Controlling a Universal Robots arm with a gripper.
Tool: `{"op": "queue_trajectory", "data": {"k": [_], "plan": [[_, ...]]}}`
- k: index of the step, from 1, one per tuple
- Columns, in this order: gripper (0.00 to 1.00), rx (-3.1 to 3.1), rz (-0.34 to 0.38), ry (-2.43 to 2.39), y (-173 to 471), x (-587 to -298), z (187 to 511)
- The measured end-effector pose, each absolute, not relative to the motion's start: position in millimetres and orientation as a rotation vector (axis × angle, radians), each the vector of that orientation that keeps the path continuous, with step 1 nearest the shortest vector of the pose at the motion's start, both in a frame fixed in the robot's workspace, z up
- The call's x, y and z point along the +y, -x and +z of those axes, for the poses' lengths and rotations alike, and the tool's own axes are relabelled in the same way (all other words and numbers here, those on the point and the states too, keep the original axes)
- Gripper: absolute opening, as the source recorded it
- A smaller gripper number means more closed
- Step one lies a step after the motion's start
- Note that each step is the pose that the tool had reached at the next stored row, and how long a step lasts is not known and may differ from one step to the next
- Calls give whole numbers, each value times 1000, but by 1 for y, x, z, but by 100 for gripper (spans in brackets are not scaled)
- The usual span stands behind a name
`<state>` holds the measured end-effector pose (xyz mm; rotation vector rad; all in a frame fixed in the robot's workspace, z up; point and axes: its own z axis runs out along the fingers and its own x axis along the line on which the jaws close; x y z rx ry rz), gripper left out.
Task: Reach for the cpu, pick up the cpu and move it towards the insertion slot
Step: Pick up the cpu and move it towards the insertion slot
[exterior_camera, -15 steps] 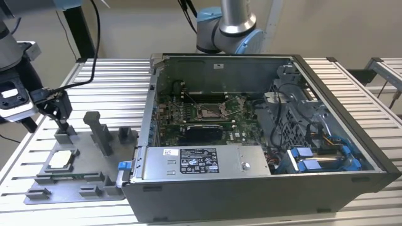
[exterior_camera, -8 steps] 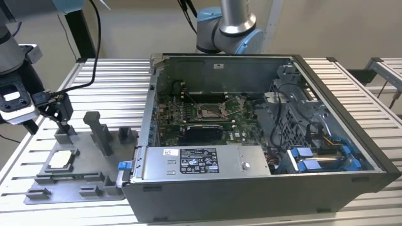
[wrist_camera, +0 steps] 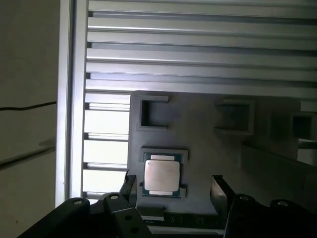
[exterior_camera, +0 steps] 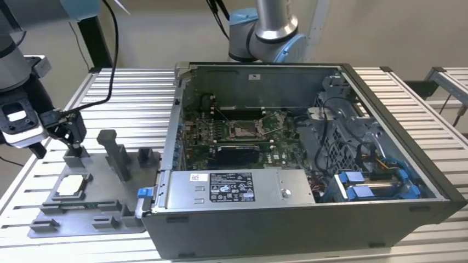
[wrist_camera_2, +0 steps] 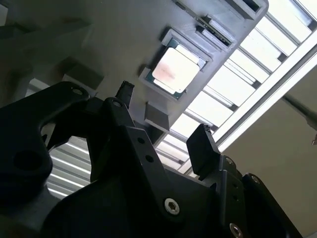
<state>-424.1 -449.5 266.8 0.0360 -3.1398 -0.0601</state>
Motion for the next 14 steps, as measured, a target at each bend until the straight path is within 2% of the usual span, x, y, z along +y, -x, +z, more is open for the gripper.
{"op": "queue_trajectory", "data": {"k": [14], "plan": [[100,-3140,-60,-36,425,-450,260]]}}
